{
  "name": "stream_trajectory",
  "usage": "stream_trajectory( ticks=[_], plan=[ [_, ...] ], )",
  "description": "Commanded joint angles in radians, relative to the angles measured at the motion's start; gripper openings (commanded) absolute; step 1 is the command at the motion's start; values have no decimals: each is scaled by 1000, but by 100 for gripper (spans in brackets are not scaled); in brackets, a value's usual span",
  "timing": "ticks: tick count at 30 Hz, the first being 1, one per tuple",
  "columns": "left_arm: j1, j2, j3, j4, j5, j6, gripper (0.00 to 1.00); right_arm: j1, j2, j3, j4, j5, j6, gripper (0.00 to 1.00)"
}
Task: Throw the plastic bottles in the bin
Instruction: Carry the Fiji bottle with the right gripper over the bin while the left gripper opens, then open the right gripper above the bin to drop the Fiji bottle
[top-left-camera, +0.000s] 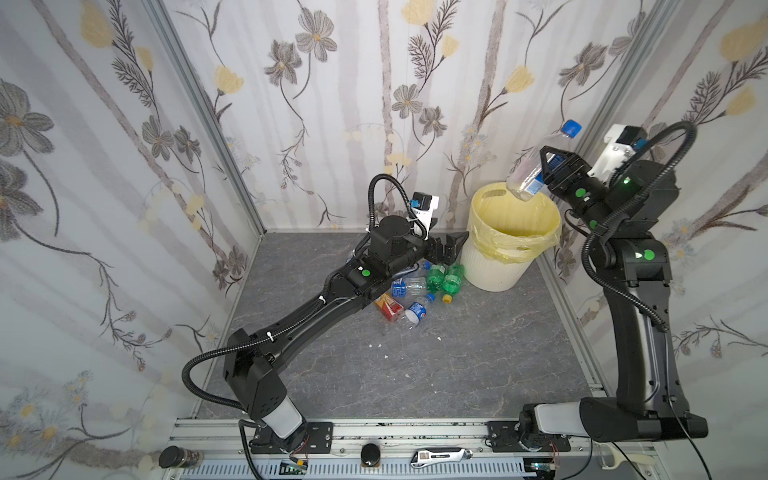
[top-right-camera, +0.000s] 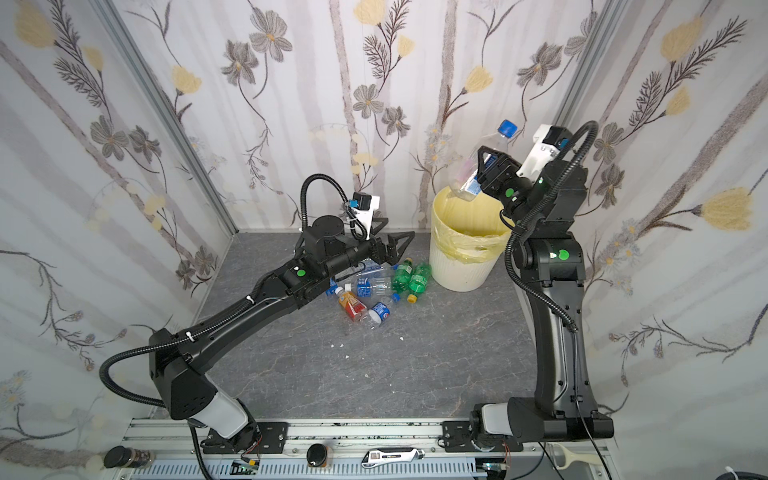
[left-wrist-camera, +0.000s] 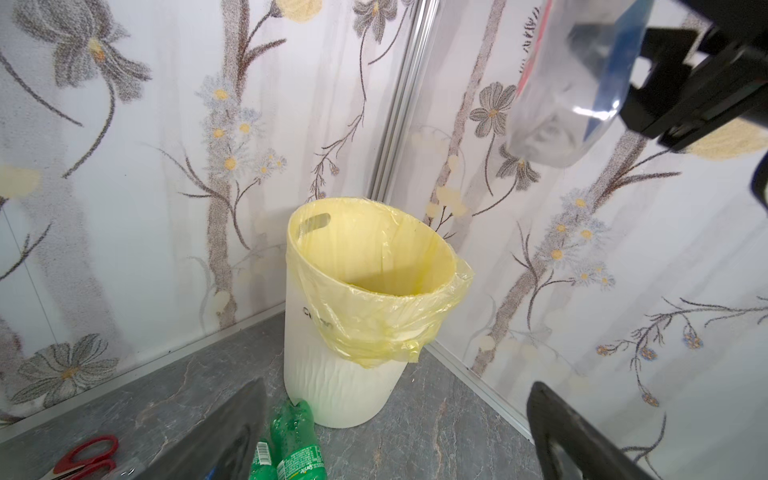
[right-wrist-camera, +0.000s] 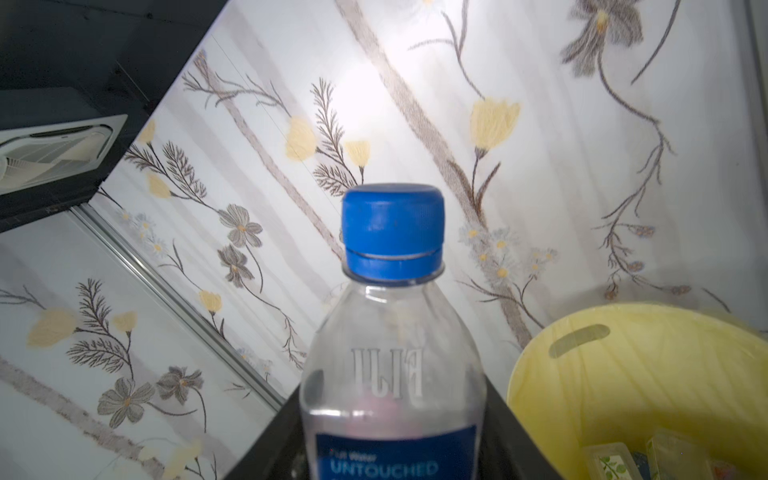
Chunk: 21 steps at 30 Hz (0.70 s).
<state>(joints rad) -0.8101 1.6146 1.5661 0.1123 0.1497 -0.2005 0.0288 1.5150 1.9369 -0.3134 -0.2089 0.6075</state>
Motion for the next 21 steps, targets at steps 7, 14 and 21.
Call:
stream_trajectory(
  ticks=[7,14,21],
  plan=[
    [-3,-9,-55,-6,-24,13,100,-74,186,-50,-49,97,6,65],
    [-6,-34,-133,-8,-31,-12,100,-95,241,-94,-83,46,17,100],
    [-5,-21,-169,-8,-33,-28,100,-95,182,-164,-56,47,-3,100]
  ],
)
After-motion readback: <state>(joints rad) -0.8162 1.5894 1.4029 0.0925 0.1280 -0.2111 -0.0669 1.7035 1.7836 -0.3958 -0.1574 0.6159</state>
